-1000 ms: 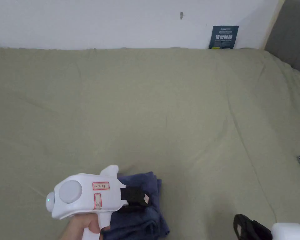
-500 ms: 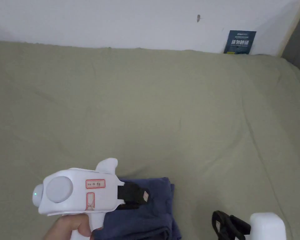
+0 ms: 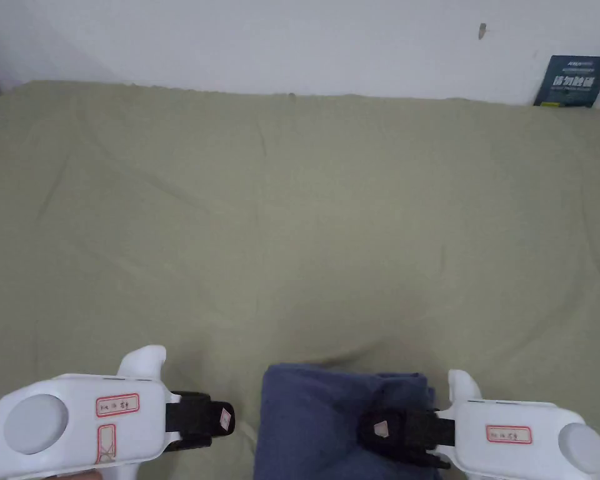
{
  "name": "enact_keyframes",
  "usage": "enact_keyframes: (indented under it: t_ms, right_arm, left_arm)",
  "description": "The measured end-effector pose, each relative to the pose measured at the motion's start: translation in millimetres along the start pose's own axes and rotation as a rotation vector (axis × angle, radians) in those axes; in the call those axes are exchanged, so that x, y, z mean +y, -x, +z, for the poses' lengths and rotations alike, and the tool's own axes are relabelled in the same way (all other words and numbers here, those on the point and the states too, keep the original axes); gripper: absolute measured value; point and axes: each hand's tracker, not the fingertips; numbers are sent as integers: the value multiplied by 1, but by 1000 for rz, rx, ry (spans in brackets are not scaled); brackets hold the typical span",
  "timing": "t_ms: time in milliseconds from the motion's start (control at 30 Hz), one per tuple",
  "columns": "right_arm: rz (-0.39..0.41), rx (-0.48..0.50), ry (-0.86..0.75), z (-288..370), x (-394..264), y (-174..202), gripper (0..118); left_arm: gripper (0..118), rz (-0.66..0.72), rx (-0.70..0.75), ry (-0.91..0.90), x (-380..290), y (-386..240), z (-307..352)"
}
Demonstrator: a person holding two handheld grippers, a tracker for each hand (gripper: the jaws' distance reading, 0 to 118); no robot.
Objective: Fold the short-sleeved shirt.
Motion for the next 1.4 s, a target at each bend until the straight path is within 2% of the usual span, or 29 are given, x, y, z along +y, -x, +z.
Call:
enact_keyframes:
  t_ms: [67,100,133,233,267,300,333,367,467,567,600,633,667,700,733,767,833,967,1033,1067,1133,1267,1400]
  right_arm:
    - [-86,141,2,13,-2,-21,0]
    - [-115,138,-9,18,-4,-27,0]
    - [-84,113,-12,21,-5,-29,0]
    - [-113,149,-22,24,-8,-35,0]
    - [-110,151,-25,23,-9,-35,0]
    - [-107,148,-27,20,-10,-34,0]
    - [-111,153,-31,20,-10,-34,0]
    - [-118,159,-31,20,-10,-35,0]
    - [-119,163,-32,18,-11,-32,0]
    - [-121,165,-32,16,-12,-28,0]
    - [-126,168,-32,16,-12,-28,0]
    - [-130,171,-32,15,-13,-28,0]
    - [-131,172,-31,15,-13,-27,0]
    - [-131,172,-32,16,-12,-30,0]
    - [-131,170,-34,17,-12,-29,0]
    - [-130,167,-34,17,-12,-27,0]
    - [-116,151,-33,18,-11,-22,0]
    - [-65,94,-54,25,-11,-3,0]
    - [-42,111,-76,33,-14,9,0]
    - [-36,150,-117,39,-16,15,0]
    - [-30,178,-150,48,-20,24,0]
    - [27,116,-191,58,-28,42,0]
    - [32,95,-214,65,-33,44,0]
  left_arm:
    - [0,17,-18,10,-1,5,-3]
    - [0,17,-67,25,-1,6,-5]
    - [0,25,-104,30,1,8,-7]
    - [3,62,-245,63,5,9,-18]
    - [36,74,-265,85,8,7,-23]
    - [84,61,-274,107,10,5,-28]
    - [116,49,-269,139,11,3,-38]
    - [117,42,-262,148,10,3,-45]
    - [116,61,-297,192,14,8,-71]
    - [115,106,-437,171,16,4,-84]
    - [114,111,-454,177,16,4,-89]
    - [107,97,-429,179,15,3,-94]
    - [87,86,-426,172,14,5,-96]
    - [53,74,-428,173,15,5,-95]
    - [26,46,-351,159,15,8,-93]
    - [26,22,-278,160,14,11,-92]
    - [26,101,-392,183,10,14,-94]
    - [26,68,-372,164,15,14,-85]
    - [26,66,-393,155,20,19,-72]
    - [26,62,-386,151,23,18,-60]
    - [26,37,-333,132,35,32,-37]
    - [26,11,-195,80,77,79,25]
    - [26,37,-58,44,123,138,95]
